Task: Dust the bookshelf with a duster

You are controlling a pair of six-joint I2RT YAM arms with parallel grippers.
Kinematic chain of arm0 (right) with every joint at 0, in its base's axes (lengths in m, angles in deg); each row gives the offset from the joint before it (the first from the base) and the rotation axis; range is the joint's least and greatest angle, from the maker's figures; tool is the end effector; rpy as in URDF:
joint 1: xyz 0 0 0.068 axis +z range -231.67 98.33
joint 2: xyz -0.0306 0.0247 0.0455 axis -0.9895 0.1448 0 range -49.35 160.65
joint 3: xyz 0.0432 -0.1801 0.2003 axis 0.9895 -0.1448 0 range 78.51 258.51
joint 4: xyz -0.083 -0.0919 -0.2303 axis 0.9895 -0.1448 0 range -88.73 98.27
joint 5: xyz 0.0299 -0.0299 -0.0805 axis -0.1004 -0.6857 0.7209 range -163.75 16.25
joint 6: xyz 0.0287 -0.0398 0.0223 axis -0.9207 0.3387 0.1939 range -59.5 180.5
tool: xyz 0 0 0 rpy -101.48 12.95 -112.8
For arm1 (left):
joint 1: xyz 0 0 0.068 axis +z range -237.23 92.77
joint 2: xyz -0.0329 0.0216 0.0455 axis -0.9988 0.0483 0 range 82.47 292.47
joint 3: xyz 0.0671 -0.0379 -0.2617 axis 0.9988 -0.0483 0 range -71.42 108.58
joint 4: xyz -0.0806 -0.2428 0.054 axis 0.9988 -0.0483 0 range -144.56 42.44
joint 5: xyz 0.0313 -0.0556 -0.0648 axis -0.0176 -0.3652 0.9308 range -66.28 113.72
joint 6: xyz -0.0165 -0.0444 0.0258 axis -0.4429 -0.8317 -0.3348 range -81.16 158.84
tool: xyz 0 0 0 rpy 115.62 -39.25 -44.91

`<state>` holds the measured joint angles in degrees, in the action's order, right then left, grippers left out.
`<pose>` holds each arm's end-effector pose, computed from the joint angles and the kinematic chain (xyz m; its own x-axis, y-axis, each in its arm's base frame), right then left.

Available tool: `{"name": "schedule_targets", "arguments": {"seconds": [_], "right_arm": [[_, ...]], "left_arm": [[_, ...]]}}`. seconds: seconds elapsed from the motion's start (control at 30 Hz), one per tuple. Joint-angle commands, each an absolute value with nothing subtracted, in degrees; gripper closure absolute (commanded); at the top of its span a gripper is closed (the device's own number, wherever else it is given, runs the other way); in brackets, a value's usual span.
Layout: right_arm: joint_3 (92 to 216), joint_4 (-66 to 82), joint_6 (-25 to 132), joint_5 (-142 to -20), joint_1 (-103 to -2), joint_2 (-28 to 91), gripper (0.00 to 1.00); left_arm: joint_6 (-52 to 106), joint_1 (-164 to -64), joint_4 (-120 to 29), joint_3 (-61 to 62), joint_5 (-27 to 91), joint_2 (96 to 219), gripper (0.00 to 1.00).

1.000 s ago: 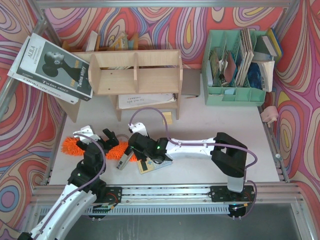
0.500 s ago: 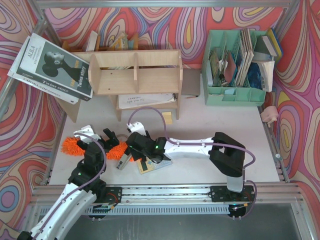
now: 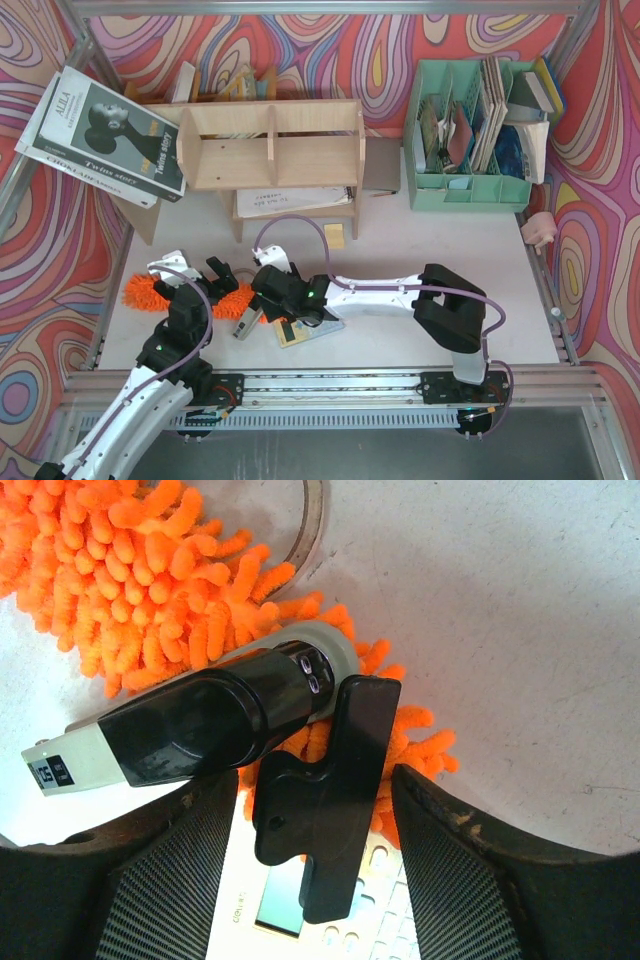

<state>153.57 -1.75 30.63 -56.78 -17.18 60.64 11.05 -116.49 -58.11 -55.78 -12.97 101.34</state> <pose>0.1912 0.3764 0.1942 -0.6495 -0.2549 -0.7164 -0.5199 0.8363 0.1738 0.1131 -0.0391 0.2206 -0.1306 -0.3554 -0.9255 -0.1979 0.9241 -0.3269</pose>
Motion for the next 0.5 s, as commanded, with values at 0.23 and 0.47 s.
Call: {"name": "schedule_targets", "arguments": {"seconds": [0.23,0.47], "right_arm": [[154.6,-3.9,29.7,-54.6,-16.9,61.1,0.51],[153.3,-5.2,29.3,-52.9,-16.9,58.2,0.58]], "left_arm": [[11.8,-116.6,-57.0,-56.7,-14.0,101.1,0.01],[11.8,-116.6,-57.0,-56.5,-14.2,101.7,0.02]]}}
